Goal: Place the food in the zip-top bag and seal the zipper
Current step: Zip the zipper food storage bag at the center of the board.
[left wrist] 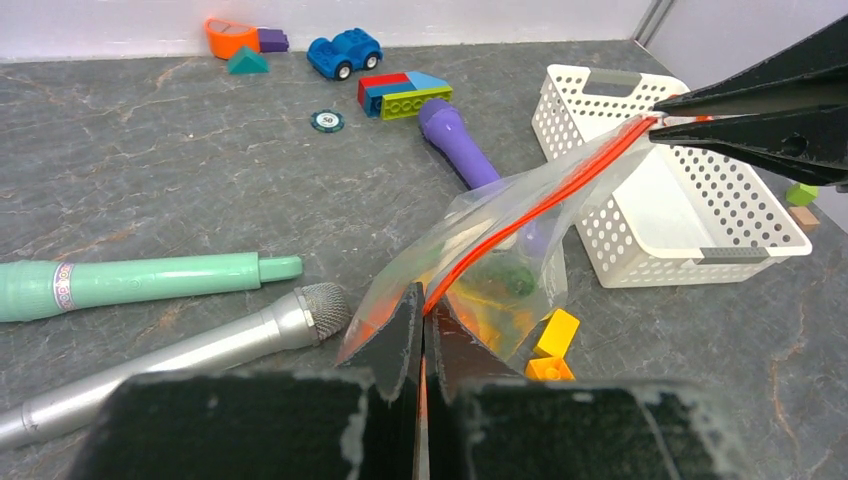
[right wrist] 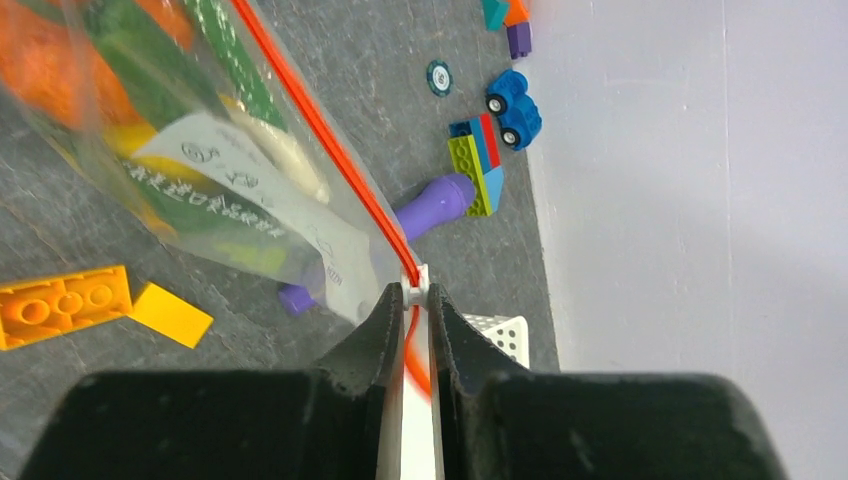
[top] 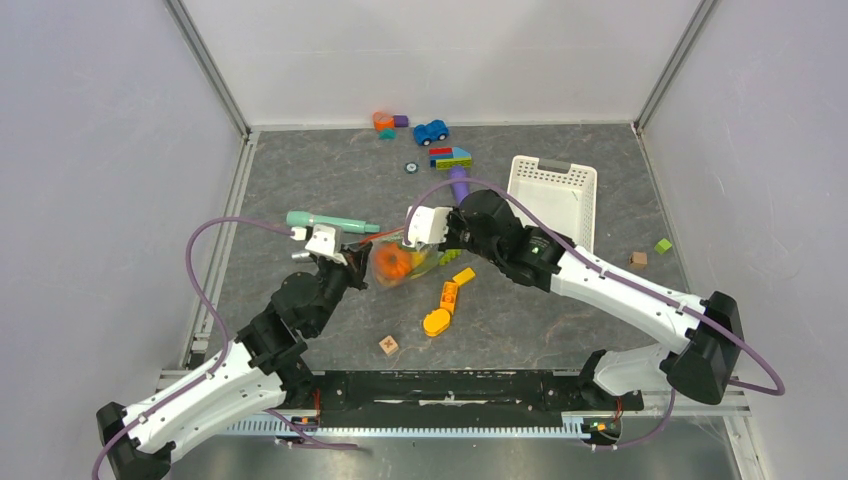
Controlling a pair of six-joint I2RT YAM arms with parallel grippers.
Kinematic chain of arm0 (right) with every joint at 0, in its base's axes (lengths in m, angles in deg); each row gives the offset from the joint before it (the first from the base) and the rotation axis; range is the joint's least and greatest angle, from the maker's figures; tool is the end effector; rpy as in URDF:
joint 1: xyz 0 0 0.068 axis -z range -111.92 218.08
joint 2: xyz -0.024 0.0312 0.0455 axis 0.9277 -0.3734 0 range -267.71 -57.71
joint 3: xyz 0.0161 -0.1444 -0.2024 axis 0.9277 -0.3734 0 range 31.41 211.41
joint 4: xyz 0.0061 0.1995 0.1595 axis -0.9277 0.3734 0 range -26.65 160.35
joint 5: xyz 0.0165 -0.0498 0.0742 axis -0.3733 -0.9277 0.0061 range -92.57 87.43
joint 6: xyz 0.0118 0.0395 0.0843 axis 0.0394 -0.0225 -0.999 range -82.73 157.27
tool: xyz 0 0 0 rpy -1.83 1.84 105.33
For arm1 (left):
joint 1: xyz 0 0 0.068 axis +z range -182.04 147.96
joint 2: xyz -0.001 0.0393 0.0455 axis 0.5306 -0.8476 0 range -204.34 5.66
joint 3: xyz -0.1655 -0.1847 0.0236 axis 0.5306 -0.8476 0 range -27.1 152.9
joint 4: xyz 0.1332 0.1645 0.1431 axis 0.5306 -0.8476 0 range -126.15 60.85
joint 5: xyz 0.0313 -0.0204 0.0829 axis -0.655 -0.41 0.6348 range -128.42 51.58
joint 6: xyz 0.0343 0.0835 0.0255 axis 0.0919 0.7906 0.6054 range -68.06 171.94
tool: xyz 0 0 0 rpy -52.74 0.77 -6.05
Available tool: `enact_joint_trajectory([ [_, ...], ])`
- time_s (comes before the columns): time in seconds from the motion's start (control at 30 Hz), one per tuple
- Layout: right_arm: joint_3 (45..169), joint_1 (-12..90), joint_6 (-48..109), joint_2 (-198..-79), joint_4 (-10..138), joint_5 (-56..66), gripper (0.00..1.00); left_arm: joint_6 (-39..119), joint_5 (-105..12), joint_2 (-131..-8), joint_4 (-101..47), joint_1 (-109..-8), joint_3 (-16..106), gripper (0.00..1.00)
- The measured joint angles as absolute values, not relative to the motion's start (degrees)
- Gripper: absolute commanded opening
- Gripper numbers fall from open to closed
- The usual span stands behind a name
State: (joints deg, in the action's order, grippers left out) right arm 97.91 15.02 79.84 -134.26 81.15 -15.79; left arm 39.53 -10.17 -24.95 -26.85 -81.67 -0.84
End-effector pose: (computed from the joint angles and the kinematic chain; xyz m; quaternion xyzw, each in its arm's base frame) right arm 0.2246 0.2665 0.2907 -0.5905 0.6154 -0.0513 0.5196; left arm 0.1632 -0.1302 0.2718 0.0621 0.7155 -0.1965 0.6676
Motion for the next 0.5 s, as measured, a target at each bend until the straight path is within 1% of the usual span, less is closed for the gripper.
enact_joint_trajectory([
  [0.2,97.9,16.0,83.6,-134.0,84.4,-16.6,0.11,39.5,-8.9,-24.7,-26.9,-81.7,-0.8,0.02],
  [0.5,97.9,16.8,85.1,-133.9,87.0,-18.0,0.11,39.5,-7.9,-24.6,-26.9,-81.6,-0.8,0.02],
])
